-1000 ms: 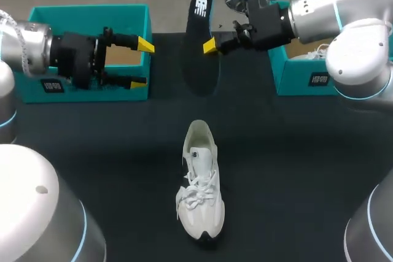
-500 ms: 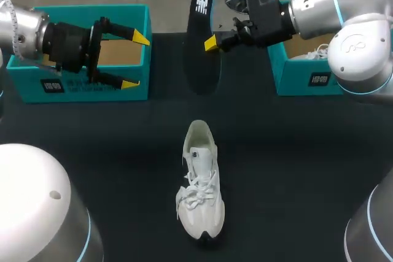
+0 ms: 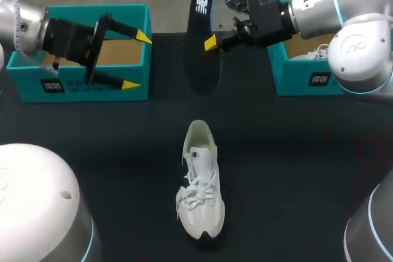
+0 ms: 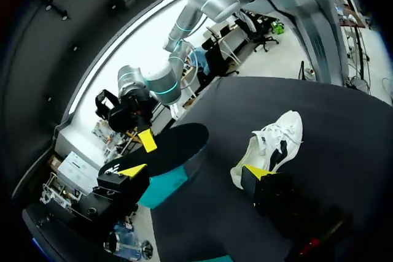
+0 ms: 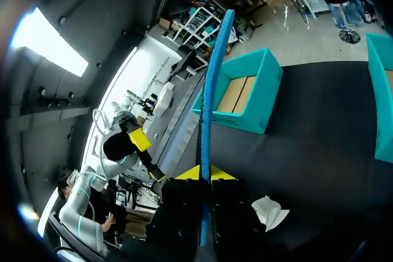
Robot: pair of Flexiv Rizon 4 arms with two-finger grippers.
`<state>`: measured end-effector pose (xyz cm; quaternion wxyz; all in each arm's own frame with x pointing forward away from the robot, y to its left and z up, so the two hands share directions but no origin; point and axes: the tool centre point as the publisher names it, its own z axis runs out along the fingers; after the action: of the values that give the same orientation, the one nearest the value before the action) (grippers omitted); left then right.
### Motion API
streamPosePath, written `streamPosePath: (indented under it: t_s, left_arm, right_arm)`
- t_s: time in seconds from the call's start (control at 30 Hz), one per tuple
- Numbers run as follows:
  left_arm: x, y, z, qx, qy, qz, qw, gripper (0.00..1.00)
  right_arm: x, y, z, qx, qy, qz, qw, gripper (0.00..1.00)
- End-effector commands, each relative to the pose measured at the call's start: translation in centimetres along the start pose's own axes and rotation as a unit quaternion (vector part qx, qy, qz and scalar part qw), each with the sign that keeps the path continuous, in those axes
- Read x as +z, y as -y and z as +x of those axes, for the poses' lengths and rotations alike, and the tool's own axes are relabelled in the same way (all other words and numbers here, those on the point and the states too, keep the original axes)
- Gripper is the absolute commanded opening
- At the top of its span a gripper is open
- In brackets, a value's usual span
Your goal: Take the shoe out of the shoebox, open the shoe tongue, remove and reinsert the insole, then place the shoe into the shoebox
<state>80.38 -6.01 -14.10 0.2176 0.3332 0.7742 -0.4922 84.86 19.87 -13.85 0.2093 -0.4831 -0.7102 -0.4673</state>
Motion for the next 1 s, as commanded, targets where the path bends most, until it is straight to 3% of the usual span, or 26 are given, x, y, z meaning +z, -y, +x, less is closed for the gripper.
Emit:
streamPosePath:
  t_s: [0.03,0.3,0.57,0.73,1.0]
  left_arm:
    - [-1.3,0.1,1.9,-0.223,-0.071,-0.14,0.962,1.0]
    - [-2.3,-1.6,4.6,-0.274,-0.149,-0.177,0.934,1.0]
    - [-3.3,-4.1,8.2,-0.329,-0.192,-0.203,0.902,1.0]
    - [-4.5,-5.0,10.2,-0.361,-0.189,-0.211,0.888,1.0]
    - [-5.9,-4.5,12.6,-0.354,-0.165,-0.208,0.897,1.0]
  right_arm:
    - [0.2,0.0,0.1,0.001,0.003,0.0,1.0,0.0]
    - [0.2,0.0,0.1,0.001,0.003,0.0,1.0,0.0]
    - [0.2,0.0,0.1,0.001,0.003,0.0,1.0,0.0]
    - [0.2,0.0,0.1,0.001,0.003,0.0,1.0,0.0]
    - [0.2,0.0,0.1,0.001,0.003,0.0,1.0,0.0]
